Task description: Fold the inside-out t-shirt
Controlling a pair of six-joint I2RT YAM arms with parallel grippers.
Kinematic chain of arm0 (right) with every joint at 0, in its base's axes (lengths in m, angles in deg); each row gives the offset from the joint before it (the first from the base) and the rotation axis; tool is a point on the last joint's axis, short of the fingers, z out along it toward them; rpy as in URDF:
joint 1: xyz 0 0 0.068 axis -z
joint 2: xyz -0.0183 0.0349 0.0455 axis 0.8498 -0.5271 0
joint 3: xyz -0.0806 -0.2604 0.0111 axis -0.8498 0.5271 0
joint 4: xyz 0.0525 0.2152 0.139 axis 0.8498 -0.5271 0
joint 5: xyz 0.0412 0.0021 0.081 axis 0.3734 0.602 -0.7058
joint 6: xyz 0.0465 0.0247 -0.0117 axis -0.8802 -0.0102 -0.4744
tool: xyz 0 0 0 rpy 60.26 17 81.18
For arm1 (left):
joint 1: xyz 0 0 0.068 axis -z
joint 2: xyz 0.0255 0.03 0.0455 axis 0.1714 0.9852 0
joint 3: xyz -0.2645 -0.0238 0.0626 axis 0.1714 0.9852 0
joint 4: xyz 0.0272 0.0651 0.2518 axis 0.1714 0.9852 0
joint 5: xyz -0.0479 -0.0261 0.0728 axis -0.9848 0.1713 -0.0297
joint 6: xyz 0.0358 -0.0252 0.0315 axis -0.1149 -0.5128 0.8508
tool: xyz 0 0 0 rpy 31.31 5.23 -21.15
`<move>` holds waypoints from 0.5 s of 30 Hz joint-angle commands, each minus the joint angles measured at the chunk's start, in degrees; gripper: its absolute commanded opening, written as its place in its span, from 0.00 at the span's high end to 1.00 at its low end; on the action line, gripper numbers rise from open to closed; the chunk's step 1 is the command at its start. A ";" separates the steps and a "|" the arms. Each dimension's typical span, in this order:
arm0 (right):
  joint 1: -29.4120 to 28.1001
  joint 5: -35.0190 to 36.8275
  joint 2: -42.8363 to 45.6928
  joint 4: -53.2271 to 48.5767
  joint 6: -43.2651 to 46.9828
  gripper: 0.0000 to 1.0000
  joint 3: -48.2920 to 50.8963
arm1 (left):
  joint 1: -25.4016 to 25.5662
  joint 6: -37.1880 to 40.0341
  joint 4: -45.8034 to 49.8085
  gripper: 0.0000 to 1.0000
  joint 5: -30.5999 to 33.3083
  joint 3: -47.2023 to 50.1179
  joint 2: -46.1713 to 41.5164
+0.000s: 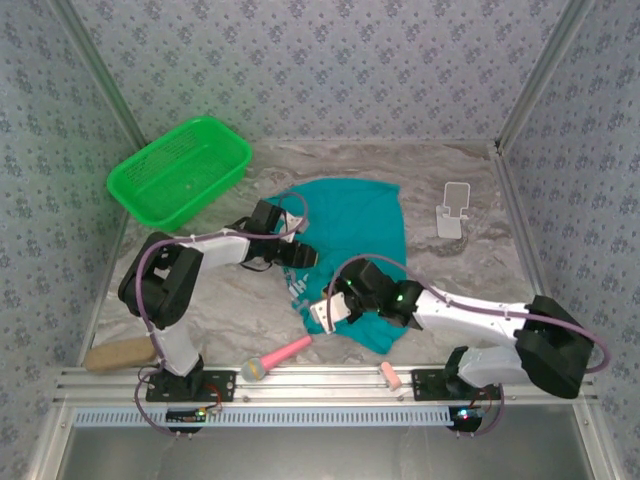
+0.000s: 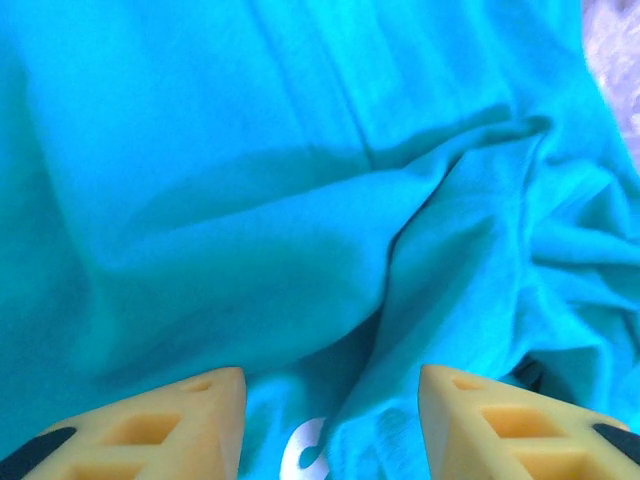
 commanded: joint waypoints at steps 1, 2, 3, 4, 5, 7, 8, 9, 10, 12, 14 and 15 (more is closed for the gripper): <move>-4.09 6.54 0.51 -7.13 7.91 1.00 0.87 | -0.22 -1.75 0.28 0.51 -2.68 -2.36 -0.24; -4.54 6.32 0.60 -7.44 7.14 1.00 1.15 | -0.25 -1.68 0.28 0.51 -2.76 -2.36 -0.16; -4.14 5.15 0.37 -7.45 4.44 1.00 1.11 | -0.19 -1.41 0.57 0.50 -2.78 -2.50 0.06; -2.48 2.67 -0.06 -8.54 1.56 0.88 0.09 | -0.22 -1.21 0.67 0.50 -2.78 -2.59 0.26; -0.51 0.67 -0.42 -8.90 -1.49 0.74 -0.97 | -0.25 -1.21 0.72 0.50 -2.50 -2.57 0.50; 4.01 -4.96 -1.17 -9.55 -8.06 0.61 -3.49 | -0.26 -1.73 0.03 0.49 -1.77 -3.07 1.51; 5.96 -7.19 -1.61 -8.82 -10.74 0.60 -4.43 | -0.24 -2.26 -0.87 0.47 -2.01 -3.56 2.22; 7.40 -8.43 -2.01 -7.78 -13.27 0.59 -5.00 | -0.22 -2.97 -1.96 0.43 -2.16 -3.94 2.96; 8.60 -8.93 -2.36 -5.79 -16.12 0.59 -5.12 | -0.10 -3.61 -2.69 0.41 -2.67 -4.68 3.90; 9.10 -6.23 -3.23 -0.14 -22.97 0.58 -4.56 | 0.45 -3.93 -2.52 0.40 -3.85 -6.73 5.78; 9.22 -7.06 -4.48 1.70 -27.46 0.57 -4.45 | 1.43 -3.48 -1.73 0.40 -3.75 -8.55 7.39; 8.97 -7.32 -5.16 2.47 -28.47 0.57 -4.12 | 2.02 -2.98 -1.30 0.40 -3.74 -9.12 7.94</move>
